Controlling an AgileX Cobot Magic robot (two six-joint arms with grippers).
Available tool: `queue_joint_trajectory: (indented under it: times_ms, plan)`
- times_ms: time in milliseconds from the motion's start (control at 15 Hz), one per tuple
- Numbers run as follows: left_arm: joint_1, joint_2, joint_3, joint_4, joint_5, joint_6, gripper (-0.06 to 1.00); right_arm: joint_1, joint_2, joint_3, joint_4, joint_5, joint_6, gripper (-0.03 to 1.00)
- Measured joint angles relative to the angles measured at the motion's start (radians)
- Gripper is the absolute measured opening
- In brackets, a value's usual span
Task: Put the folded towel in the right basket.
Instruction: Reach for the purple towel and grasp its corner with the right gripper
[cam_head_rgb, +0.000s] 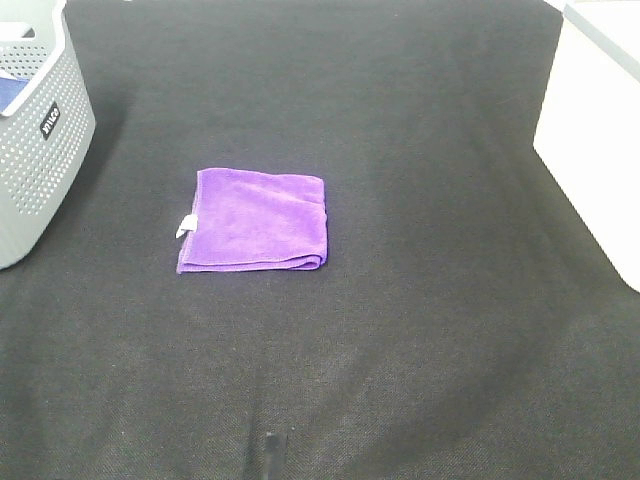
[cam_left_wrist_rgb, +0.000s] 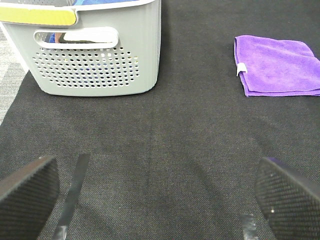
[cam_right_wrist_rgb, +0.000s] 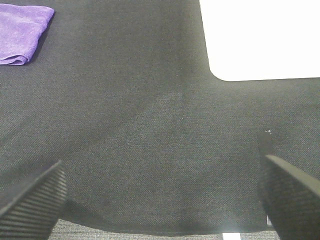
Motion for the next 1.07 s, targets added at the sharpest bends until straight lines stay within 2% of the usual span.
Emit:
queue_joint_trajectory:
  times_ms: [1067]
  plan:
    - [0.0, 0.0, 0.0, 0.0, 0.0, 0.0, 0.99, 0.0, 0.0, 0.0, 0.0, 0.0, 0.0, 0.98]
